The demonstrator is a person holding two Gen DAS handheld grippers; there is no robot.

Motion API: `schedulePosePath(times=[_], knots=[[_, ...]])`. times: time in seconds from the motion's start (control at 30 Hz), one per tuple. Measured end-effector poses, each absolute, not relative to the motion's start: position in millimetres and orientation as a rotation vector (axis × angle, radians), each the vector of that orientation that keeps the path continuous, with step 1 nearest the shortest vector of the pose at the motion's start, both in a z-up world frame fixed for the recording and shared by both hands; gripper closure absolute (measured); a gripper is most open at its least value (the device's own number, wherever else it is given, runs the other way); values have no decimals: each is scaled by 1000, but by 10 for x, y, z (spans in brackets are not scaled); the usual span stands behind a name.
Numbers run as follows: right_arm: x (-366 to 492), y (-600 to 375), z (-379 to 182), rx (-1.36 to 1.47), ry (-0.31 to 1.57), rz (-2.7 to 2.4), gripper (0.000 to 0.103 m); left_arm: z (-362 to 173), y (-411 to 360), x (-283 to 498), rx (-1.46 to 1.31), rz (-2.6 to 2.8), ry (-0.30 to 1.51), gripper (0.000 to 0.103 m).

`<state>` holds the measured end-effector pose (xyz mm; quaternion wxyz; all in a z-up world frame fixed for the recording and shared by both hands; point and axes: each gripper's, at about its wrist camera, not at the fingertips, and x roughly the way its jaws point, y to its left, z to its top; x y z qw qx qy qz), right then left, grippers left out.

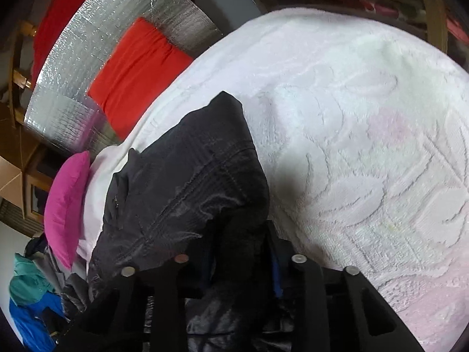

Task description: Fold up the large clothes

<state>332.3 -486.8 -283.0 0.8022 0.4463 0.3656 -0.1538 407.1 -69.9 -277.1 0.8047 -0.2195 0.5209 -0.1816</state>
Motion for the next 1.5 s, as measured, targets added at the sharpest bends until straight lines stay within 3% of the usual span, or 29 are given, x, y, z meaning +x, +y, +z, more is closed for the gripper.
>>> schedulePosePath(times=[0.1, 0.23, 0.33, 0.4, 0.5, 0.53, 0.57, 0.63, 0.93, 1.0, 1.17, 1.33, 1.4, 1.5], knots=[[3267, -4863, -2695, 921, 724, -353, 82, -2633, -763, 3998, -412, -397, 1064, 75], [3282, -4779, -2616, 865, 723, -356, 82, -2322, -765, 3767, -310, -402, 943, 77], [3341, -4805, -2798, 909, 824, -355, 82, -2435, -799, 3755, -220, -343, 1012, 77], [3326, -4825, -2758, 931, 823, -351, 78, -2623, -794, 3777, -201, -326, 1114, 76], [3235, -4823, -2552, 904, 781, -377, 74, -2607, -783, 3729, -163, -325, 1122, 72], [3186, -4822, -2474, 894, 751, -397, 67, -2534, -777, 3702, -144, -329, 1107, 71], [3136, -4817, -2403, 886, 719, -413, 53, -2451, -758, 3668, -134, -342, 1087, 69], [3013, -4798, -2235, 869, 625, -438, 30, -2301, -674, 3586, -118, -350, 1041, 57], [3053, -4306, -2046, 759, 562, -314, 30, -1766, 323, 3458, -211, -232, 784, 38], [3108, -4185, -2051, 725, 572, -298, 30, -1769, 718, 3515, -272, -155, 765, 28], [3238, -3996, -2068, 651, 596, -265, 30, -1935, 1491, 3796, -377, 100, 772, 28], [3298, -4013, -2123, 683, 606, -255, 30, -1936, 2149, 3687, -472, 330, 667, 28], [3312, -4036, -2153, 711, 610, -250, 30, -1969, 2311, 3659, -502, 380, 657, 22], [3338, -4029, -2186, 715, 625, -250, 30, -2126, 2447, 3724, -549, 389, 711, 21]])
